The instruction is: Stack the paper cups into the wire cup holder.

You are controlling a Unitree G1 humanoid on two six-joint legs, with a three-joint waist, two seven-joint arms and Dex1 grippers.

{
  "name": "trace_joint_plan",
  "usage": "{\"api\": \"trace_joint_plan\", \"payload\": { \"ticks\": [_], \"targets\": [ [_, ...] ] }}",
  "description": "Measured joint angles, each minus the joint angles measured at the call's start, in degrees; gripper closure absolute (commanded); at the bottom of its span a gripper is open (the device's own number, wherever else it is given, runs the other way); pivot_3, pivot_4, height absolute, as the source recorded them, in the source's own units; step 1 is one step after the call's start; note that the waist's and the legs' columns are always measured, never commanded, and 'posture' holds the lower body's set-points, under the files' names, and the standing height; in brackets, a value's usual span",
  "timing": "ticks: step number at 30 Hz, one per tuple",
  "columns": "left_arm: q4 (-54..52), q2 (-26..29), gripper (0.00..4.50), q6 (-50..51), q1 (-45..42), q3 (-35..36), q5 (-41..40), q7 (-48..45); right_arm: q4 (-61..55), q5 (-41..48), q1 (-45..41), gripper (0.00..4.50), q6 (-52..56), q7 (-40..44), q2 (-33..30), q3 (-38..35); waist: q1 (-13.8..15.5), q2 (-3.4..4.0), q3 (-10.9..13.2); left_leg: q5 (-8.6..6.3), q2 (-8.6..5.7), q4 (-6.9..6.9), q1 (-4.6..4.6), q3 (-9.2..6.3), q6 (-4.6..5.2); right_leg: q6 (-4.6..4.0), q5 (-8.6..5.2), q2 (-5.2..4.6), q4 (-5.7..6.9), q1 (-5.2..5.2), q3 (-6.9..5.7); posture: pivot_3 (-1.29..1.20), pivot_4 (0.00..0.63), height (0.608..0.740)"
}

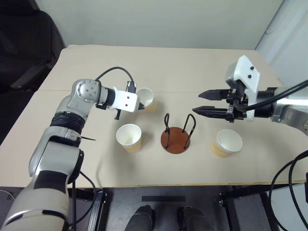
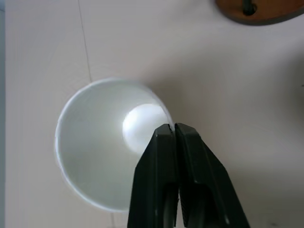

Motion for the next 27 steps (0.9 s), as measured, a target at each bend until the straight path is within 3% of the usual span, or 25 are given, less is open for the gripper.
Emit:
{"api": "trace_joint_plan", "payload": {
  "ticks": [14, 19, 27],
  "targets": [
    [-0.51, -0.37, 4.48, 15.7, -1.88, 5.26, -10.04, -13.46, 1.44, 0.12, 2.91, 2.07, -1.14, 0.96, -3.07, -0.82, 0.08, 0.0, 0.0, 0.0, 0.0, 0.02, -0.04, 0.0, 0.0, 0.0, 0.0, -0.01, 0.0, 0.0, -0.01, 0.0, 0.15, 0.74],
    [-4.35, 0.16, 4.48, 24.35, -5.35, 7.55, -13.8, -18.91, 0.12, 0.81, 4.28, 2.07, -1.16, 3.34, -5.34, -1.75, 0.05, 0.0, 0.0, -0.02, 0.0, 0.04, -0.08, 0.01, 0.03, 0.01, 0.0, -0.01, -0.03, -0.01, -0.01, 0.0, 0.15, 0.74],
    [-13.29, 2.01, 4.48, 36.43, -6.48, 7.16, -22.52, -19.83, -1.85, 1.48, 5.62, 2.07, -1.49, 5.36, -7.37, -2.14, 0.02, 0.0, 0.0, -0.02, 0.02, 0.05, -0.08, 0.01, 0.04, 0.02, 0.0, 0.0, -0.02, -0.01, -0.02, 0.0, 0.15, 0.74]
  ]
}}
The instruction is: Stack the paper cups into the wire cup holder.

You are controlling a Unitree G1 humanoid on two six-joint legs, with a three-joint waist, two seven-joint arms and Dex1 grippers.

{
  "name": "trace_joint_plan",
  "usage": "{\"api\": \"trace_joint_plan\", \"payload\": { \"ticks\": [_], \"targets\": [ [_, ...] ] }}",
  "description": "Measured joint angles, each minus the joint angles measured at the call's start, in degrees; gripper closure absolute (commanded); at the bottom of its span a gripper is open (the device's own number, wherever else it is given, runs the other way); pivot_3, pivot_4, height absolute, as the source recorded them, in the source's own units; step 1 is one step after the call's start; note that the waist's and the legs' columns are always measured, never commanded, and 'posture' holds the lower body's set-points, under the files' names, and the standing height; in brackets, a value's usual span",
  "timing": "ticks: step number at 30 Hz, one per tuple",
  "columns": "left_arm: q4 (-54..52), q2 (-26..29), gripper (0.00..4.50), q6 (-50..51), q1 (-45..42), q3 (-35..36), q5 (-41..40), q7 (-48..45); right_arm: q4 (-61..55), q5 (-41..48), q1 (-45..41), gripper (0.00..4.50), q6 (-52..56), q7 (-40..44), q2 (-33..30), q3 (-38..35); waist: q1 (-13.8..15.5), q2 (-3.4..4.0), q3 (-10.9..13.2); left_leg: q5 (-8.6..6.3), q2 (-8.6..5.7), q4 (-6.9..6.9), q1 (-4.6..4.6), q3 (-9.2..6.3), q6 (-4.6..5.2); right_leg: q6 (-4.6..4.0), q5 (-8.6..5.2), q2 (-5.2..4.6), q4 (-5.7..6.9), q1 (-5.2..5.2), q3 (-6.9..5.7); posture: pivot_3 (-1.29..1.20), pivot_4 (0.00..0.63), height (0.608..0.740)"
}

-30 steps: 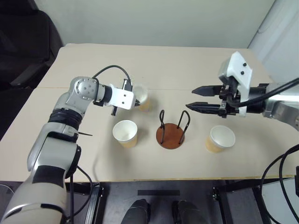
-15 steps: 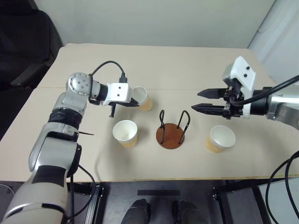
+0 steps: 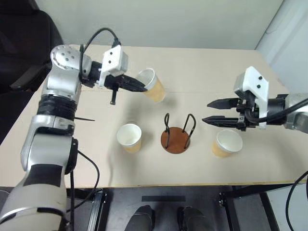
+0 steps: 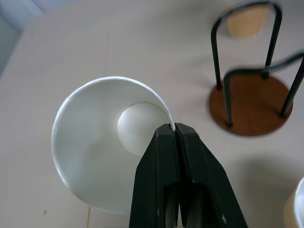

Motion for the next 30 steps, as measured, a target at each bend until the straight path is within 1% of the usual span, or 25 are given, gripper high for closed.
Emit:
{"api": "trace_joint_plan", "payload": {
  "ticks": [6, 9, 18, 25, 30],
  "targets": [
    [-3.92, 1.77, 4.48, 5.31, -2.31, -2.65, -6.98, -0.07, -1.1, 1.64, 0.39, 2.07, -0.2, 1.37, -1.51, -0.75, 0.0, 0.0, 0.0, 0.0, 0.0, 0.0, 0.01, 0.01, 0.0, 0.03, 0.0, 0.0, 0.0, 0.01, 0.01, 0.0, 0.15, 0.74],
    [-4.53, 1.96, 4.48, 5.61, -2.93, -3.8, -9.42, -0.09, -1.25, 2.12, 0.27, 2.07, -0.23, 1.62, -2.51, -1.06, -0.04, 0.0, 0.0, 0.0, -0.01, 0.01, 0.01, 0.02, 0.0, 0.03, 0.0, 0.0, -0.01, 0.01, 0.01, 0.0, 0.15, 0.74],
    [-7.77, 2.93, 4.48, 6.17, -2.93, -8.84, -15.38, -0.12, -1.27, 2.04, 0.26, 2.07, -0.34, 1.35, -2.6, -1.2, 0.0, 0.0, 0.0, -0.01, 0.01, 0.03, 0.01, 0.03, 0.01, 0.07, -0.01, -0.05, 0.01, 0.01, 0.04, 0.0, 0.15, 0.74],
    [-12.14, 5.91, 4.48, 7.44, -4.18, -17.76, -21.65, -0.15, -1.18, 1.95, 0.26, 2.07, -0.94, 1.27, -2.6, -1.2, 0.0, 0.0, 0.0, -0.02, -0.02, 0.04, 0.01, 0.07, 0.04, 0.1, -0.02, -0.04, 0.0, 0.02, 0.03, 0.0, 0.15, 0.74],
    [-13.47, 5.77, 4.48, 7.96, -5.82, -20.34, -23.69, -0.16, -1.08, 1.94, 0.26, 2.07, -1.0, 1.25, -2.6, -1.19, 0.09, 0.0, 0.0, -0.03, -0.05, 0.06, 0.01, 0.08, 0.07, 0.13, -0.03, -0.08, 0.0, 0.04, 0.01, 0.0, 0.15, 0.74]
  ]
}}
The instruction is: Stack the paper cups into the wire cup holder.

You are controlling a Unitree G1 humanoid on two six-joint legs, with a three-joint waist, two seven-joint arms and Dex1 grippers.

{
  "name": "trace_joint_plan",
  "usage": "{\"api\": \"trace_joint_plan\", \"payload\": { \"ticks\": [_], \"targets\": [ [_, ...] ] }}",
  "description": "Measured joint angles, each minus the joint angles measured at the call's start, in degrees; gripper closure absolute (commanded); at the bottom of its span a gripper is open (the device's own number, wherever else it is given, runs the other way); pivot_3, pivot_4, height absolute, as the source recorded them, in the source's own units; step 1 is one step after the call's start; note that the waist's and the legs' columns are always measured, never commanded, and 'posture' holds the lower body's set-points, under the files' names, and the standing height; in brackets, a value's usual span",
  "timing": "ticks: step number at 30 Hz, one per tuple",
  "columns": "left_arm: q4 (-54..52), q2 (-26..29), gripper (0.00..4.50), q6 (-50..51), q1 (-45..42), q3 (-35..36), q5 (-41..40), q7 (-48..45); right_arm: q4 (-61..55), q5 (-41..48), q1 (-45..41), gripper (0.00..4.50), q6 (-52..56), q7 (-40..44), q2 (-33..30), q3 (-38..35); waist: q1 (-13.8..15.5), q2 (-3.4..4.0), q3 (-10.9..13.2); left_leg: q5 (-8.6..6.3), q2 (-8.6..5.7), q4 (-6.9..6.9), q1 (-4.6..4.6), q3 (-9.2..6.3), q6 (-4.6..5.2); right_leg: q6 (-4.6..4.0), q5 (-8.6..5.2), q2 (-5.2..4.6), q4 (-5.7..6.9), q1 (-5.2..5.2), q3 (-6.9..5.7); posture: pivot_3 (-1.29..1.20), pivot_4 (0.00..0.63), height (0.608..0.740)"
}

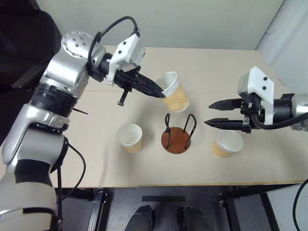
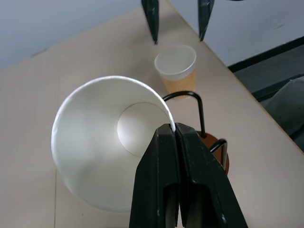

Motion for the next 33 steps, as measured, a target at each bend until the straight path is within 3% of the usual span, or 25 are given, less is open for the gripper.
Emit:
{"api": "trace_joint_plan", "payload": {
  "ticks": [13, 23, 33],
  "targets": [
    [-4.63, 0.21, 4.48, 2.98, -2.88, -5.41, -2.77, -0.01, 0.21, -0.03, -0.71, 2.07, 0.0, -0.47, 0.0, 0.0, -0.26, 0.0, 0.0, 0.0, 0.0, -0.05, 0.03, 0.04, 0.03, 0.05, -0.02, -0.02, 0.02, 0.01, 0.03, 0.0, 0.15, 0.74],
    [-3.28, 0.97, 4.48, -0.73, -4.02, -8.25, -2.37, -0.02, 0.39, -0.03, -0.91, 2.07, 0.02, -0.54, 0.0, 0.01, -0.07, 0.01, 0.0, -0.01, -0.02, -0.01, 0.0, -0.01, 0.05, 0.08, -0.03, -0.1, 0.01, 0.02, 0.02, 0.0, 0.15, 0.74],
    [-3.36, 2.44, 4.48, -4.38, -4.4, -15.45, -1.87, -0.02, 1.01, -0.51, -1.49, 2.07, 0.01, -0.54, 0.01, 0.21, -0.06, 0.01, 0.01, -0.01, -0.1, -0.02, 0.0, 0.02, 0.07, 0.11, -0.05, -0.07, 0.0, 0.03, -0.03, 0.0, 0.15, 0.74]
  ]
}}
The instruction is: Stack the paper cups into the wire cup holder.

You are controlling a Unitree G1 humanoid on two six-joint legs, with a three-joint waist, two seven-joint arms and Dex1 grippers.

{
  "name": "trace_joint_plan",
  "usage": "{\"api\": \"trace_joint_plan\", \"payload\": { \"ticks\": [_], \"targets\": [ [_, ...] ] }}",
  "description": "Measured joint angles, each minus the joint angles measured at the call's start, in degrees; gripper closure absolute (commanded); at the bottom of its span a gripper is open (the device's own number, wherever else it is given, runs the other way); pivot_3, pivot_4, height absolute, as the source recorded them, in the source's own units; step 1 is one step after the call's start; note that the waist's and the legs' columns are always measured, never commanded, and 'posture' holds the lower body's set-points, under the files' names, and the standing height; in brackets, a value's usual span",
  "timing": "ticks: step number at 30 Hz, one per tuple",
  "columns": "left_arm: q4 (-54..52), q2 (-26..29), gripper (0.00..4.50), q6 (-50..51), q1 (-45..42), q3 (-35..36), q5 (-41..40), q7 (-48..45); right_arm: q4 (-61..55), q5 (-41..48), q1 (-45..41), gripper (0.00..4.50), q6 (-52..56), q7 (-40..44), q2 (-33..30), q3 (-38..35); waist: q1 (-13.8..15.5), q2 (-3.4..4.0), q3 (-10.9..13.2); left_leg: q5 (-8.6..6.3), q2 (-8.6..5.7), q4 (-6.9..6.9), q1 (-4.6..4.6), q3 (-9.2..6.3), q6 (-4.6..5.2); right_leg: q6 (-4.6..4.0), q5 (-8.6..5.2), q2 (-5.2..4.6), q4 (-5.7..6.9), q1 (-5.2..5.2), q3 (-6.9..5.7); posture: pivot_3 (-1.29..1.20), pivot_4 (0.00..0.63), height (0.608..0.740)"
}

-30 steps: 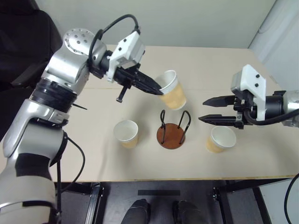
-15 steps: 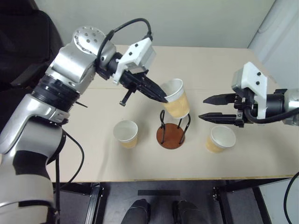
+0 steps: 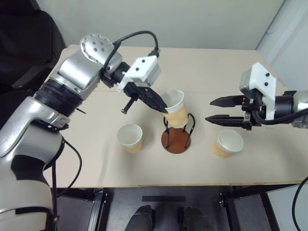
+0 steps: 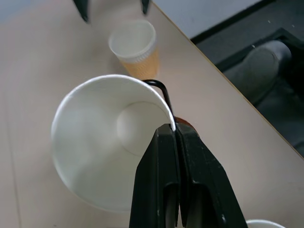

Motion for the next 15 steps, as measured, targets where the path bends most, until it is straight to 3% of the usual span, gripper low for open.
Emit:
{"api": "trace_joint_plan", "payload": {
  "ticks": [8, 11, 15],
  "targets": [
    [2.11, -2.25, 4.48, -3.24, -1.64, -2.97, -0.19, -0.01, 0.21, -0.53, -0.31, 2.07, 0.02, 0.0, 0.02, 0.56, 0.16, 0.0, 0.0, -0.02, -0.03, 0.02, -0.01, -0.07, 0.04, 0.05, -0.03, -0.12, 0.02, 0.02, 0.05, 0.0, 0.15, 0.74],
    [4.59, -4.83, 3.89, -5.48, -1.63, -2.76, 1.45, -0.01, 0.18, -0.52, -0.31, 2.07, 0.05, -0.04, 0.02, 0.56, 0.22, 0.0, 0.0, -0.02, -0.09, 0.04, -0.02, -0.02, 0.07, 0.07, -0.03, -0.09, 0.02, 0.03, 0.0, 0.0, 0.15, 0.74],
    [5.56, -6.44, 2.56, -6.58, -1.63, -2.02, 1.97, -0.01, 0.16, -0.5, -0.31, 2.07, 0.14, -0.28, 0.02, 0.56, 0.16, -0.01, 0.0, -0.04, -0.07, 0.02, -0.04, -0.01, 0.1, 0.11, -0.04, -0.12, 0.02, 0.01, 0.04, 0.0, 0.15, 0.74]
  ]
}}
